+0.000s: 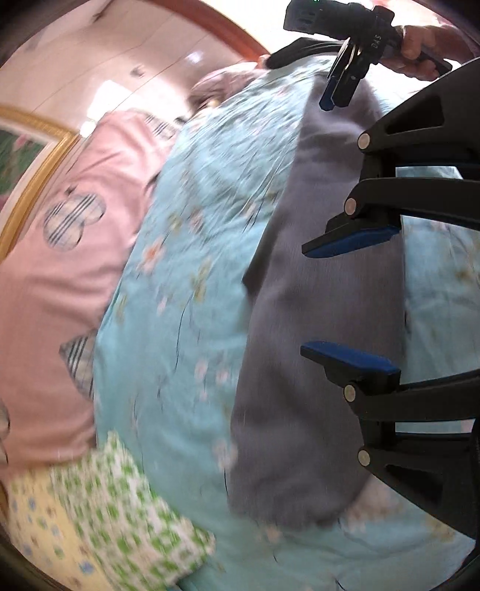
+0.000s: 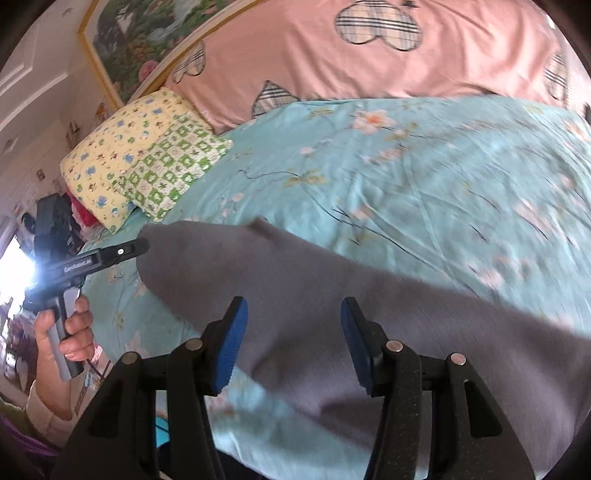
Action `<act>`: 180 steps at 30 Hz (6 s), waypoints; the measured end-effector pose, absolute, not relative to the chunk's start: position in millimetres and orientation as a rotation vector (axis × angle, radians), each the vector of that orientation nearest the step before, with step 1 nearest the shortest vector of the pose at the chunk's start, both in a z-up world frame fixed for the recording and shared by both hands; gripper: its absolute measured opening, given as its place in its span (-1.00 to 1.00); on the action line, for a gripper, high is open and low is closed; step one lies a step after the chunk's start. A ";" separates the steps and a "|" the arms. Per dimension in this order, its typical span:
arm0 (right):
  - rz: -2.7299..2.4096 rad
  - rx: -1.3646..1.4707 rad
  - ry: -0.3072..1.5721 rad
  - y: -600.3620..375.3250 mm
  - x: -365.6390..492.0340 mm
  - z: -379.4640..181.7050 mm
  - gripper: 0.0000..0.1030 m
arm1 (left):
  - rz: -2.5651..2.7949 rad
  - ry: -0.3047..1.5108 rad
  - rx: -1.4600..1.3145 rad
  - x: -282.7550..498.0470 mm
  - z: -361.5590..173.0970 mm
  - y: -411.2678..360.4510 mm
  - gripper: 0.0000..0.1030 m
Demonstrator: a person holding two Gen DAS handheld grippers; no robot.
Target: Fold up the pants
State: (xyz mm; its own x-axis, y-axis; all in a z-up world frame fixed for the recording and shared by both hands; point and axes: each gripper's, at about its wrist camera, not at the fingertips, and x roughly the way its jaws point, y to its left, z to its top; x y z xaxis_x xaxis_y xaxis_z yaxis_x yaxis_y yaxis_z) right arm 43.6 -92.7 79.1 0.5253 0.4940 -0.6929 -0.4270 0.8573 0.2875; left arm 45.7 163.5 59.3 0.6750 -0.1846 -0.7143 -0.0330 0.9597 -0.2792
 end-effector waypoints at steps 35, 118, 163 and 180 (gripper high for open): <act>0.056 0.463 0.810 -261.0 -53.8 56.2 0.05 | -0.725 1.001 0.130 143.2 47.3 -99.6 0.16; 0.557 0.430 0.582 -172.1 -10.3 127.1 -0.79 | -1.109 0.943 0.105 158.0 110.1 -99.8 -0.69; 0.802 0.177 0.997 -27.9 57.2 35.9 -0.40 | -0.592 1.043 -0.330 126.8 -25.0 108.2 -0.68; 0.893 0.172 0.968 -9.4 58.4 67.2 -0.06 | -0.331 0.924 -0.496 69.4 0.1 182.5 -0.16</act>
State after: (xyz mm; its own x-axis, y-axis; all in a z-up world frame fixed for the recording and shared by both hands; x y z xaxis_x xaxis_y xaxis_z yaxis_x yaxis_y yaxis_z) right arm 58.5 -9.4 67.2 0.2527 0.7241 -0.6417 -0.5809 0.6439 0.4979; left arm 69.4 182.5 0.1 0.5653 -0.4750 -0.6744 0.0612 0.8395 -0.5400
